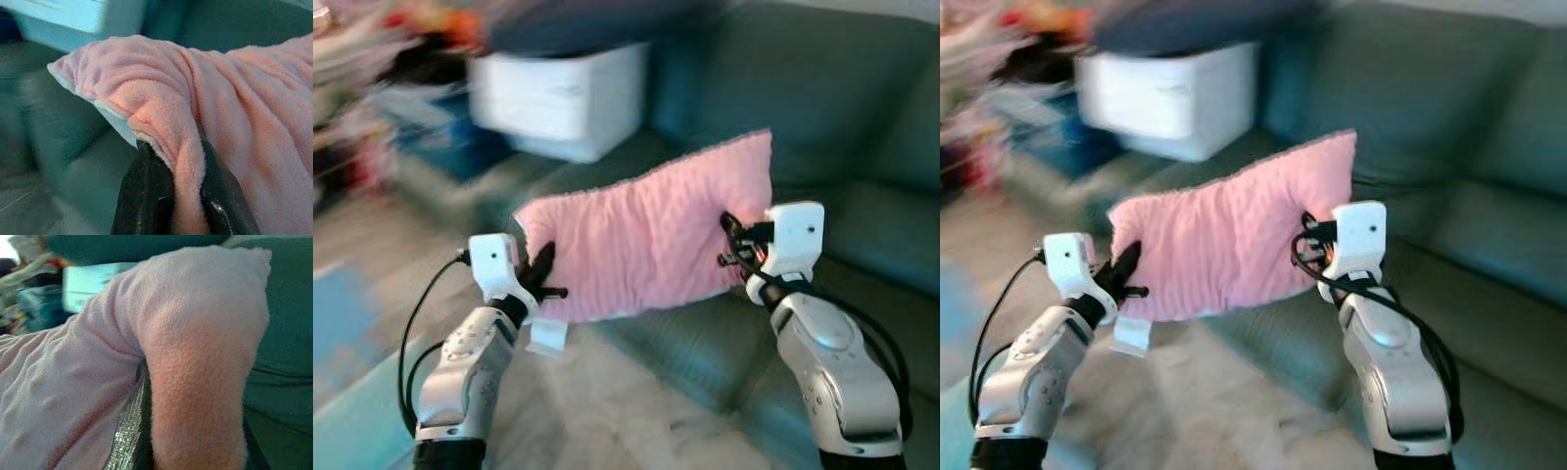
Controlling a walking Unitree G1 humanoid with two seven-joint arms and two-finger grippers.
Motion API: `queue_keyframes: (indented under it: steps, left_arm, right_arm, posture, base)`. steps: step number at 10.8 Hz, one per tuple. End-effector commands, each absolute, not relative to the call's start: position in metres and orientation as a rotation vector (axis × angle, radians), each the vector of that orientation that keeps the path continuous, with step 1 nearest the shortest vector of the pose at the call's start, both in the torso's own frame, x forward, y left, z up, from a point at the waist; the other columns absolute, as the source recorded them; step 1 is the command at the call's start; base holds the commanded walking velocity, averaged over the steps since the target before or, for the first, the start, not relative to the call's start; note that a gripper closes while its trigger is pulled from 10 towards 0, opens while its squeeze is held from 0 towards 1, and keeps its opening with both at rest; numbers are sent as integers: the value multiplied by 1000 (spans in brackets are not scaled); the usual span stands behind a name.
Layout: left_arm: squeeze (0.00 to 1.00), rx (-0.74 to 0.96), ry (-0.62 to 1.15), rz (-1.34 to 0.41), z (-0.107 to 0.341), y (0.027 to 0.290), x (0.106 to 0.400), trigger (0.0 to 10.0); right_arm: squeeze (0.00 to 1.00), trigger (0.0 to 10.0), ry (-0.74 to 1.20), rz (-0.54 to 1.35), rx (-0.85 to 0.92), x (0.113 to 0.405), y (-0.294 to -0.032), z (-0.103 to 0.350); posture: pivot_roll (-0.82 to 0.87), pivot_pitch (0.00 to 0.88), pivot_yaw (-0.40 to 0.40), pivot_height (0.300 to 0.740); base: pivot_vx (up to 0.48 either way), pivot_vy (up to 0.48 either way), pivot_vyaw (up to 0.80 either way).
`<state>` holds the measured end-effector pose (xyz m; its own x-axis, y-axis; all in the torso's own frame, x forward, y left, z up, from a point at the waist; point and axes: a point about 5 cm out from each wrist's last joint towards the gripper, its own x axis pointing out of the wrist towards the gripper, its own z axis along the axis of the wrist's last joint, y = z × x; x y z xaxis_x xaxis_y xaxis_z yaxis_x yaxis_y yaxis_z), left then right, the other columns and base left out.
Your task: Move the pillow to the sofa
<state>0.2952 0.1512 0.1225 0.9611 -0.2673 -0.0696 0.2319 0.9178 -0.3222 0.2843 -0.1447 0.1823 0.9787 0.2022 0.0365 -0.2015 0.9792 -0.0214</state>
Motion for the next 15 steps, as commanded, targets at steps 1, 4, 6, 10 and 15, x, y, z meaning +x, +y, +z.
queue_keyframes:
  steps: [1, 4, 6, 10, 15]
  left_arm:
    - [0, -319, 103, -292, 127, 143, 296, 10000]
    - [0, -319, 103, -292, 127, 143, 296, 10000]
    - [0, -319, 103, -292, 127, 143, 296, 10000]
    - [0, -319, 103, -292, 127, 143, 296, 10000]
    - [0, -322, 157, -242, 124, 142, 299, 10000]
  right_arm:
    - [0, 10000, -63, 195, -17, 284, -148, 188]
    - [0, 10000, -63, 195, -17, 284, -148, 188]
    - [0, 10000, -63, 195, -17, 284, -148, 188]
    - [0, 10000, -63, 195, -17, 284, -148, 188]
    - [0, 10000, -58, 200, -5, 283, -144, 185]
  posture:
    - [-271, 43, 38, 740]
    - [-271, 43, 38, 740]
    - [-271, 43, 38, 740]
    - [-271, 43, 38, 740]
    - [-265, 54, 39, 740]
  base:
    - [382, 0, -800]
    - [382, 0, -800]
    - [382, 0, -800]
    - [382, 0, -800]
    - [0, 31, 0]
